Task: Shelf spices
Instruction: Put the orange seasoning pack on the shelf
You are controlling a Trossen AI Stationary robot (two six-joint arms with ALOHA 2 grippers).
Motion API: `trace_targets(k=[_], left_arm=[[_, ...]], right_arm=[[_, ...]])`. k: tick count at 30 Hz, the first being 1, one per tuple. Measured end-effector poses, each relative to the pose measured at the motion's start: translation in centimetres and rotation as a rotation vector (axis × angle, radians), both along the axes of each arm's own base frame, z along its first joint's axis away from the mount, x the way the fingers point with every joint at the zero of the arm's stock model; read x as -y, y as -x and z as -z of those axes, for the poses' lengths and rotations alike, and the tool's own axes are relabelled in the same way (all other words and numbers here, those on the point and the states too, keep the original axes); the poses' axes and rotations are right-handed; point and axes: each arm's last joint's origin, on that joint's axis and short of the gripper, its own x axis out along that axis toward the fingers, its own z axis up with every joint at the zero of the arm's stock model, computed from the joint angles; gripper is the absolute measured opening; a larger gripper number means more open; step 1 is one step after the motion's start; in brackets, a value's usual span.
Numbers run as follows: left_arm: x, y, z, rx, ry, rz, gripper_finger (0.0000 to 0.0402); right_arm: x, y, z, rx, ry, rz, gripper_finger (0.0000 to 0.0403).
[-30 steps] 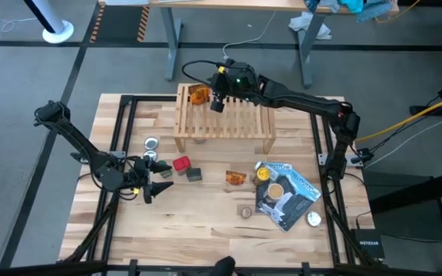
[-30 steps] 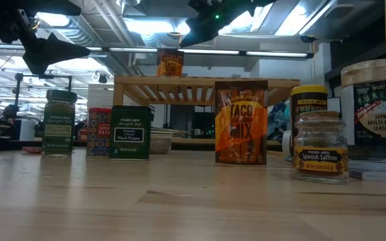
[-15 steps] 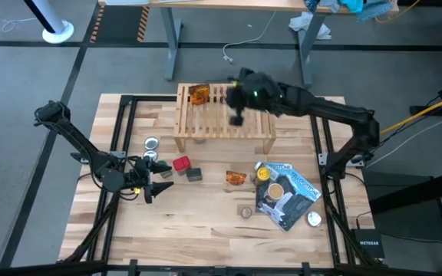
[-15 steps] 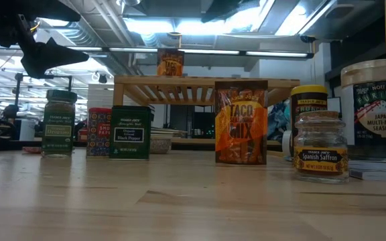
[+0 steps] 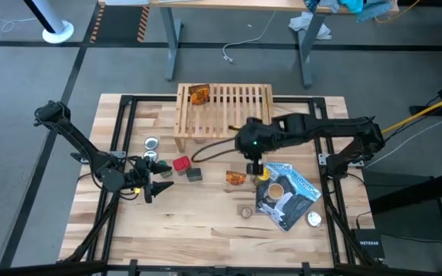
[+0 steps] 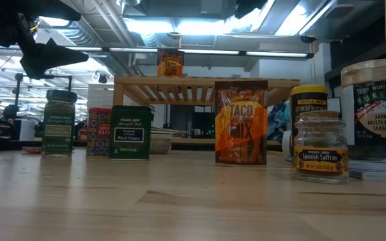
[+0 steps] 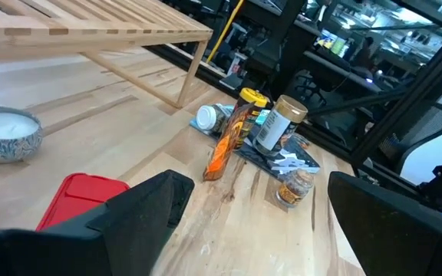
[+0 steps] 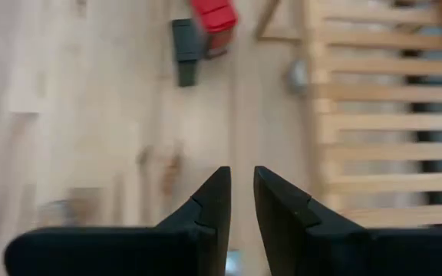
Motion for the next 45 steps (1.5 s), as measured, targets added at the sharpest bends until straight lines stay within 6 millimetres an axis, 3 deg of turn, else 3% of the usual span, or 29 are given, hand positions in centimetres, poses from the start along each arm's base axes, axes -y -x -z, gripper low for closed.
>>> trace_targets(k=[8,21,25,38,45], left_arm=[[0.0,0.0,0.0,0.000,0.000,0.000,0.0340],[0.0,0.0,0.0,0.001,0.007,-0.001,0.0340],[0.0,0.0,0.0,0.001,0.007,-0.001,0.0340],[0.0,0.0,0.0,0.001,0.007,-0.001,0.0340],[0.0,0.0,0.1,-0.005,0.001,-0.001,0.0340]], right_arm=[[-2.2,-1.1,1.4,-0.039,-0.096,0.022,0.0065],[-4.2,-4.8,9.2,-0.383,-0.232,-0.093,0.0065],[-4.3,-5.3,10.5,-0.424,-0.219,-0.086,0.0065],[-3.7,-5.1,10.7,-0.440,-0.049,-0.022,0.0065],[-3.3,-3.8,9.2,-0.443,0.014,-0.001,0.0065]])
